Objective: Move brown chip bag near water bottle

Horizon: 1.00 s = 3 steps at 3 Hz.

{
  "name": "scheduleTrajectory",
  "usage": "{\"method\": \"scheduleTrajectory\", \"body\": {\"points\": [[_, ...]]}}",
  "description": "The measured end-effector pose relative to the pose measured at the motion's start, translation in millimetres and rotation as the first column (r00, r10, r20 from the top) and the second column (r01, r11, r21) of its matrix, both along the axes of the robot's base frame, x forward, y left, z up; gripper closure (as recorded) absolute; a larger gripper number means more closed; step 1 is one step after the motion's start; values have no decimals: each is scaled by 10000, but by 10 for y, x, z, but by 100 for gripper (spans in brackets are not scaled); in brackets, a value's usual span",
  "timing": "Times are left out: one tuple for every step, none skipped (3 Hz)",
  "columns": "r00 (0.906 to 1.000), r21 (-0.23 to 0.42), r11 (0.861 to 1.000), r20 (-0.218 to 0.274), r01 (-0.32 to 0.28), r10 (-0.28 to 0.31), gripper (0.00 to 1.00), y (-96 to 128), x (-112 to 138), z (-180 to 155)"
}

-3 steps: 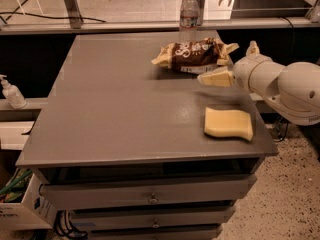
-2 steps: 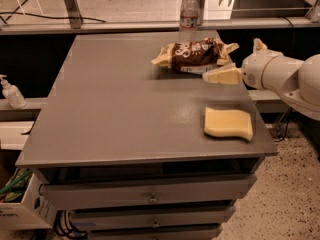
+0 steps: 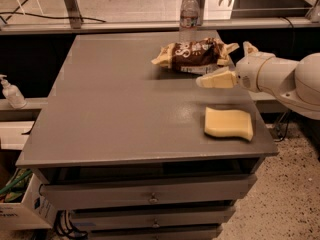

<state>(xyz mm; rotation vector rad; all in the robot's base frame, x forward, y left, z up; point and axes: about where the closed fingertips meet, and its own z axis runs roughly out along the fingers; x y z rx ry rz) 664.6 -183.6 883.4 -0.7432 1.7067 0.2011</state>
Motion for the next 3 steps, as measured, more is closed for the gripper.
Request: {"method": "scheduleTrajectory", "body": {"points": [[9974,-132,9973,-74,-724,723,0,115,-28,-6],[9869,-628,9849,6,-1613,1616,0,70,-106,100],[9723,-1186,9656,69,-2314,2338,0,-116,-183,299]]}}
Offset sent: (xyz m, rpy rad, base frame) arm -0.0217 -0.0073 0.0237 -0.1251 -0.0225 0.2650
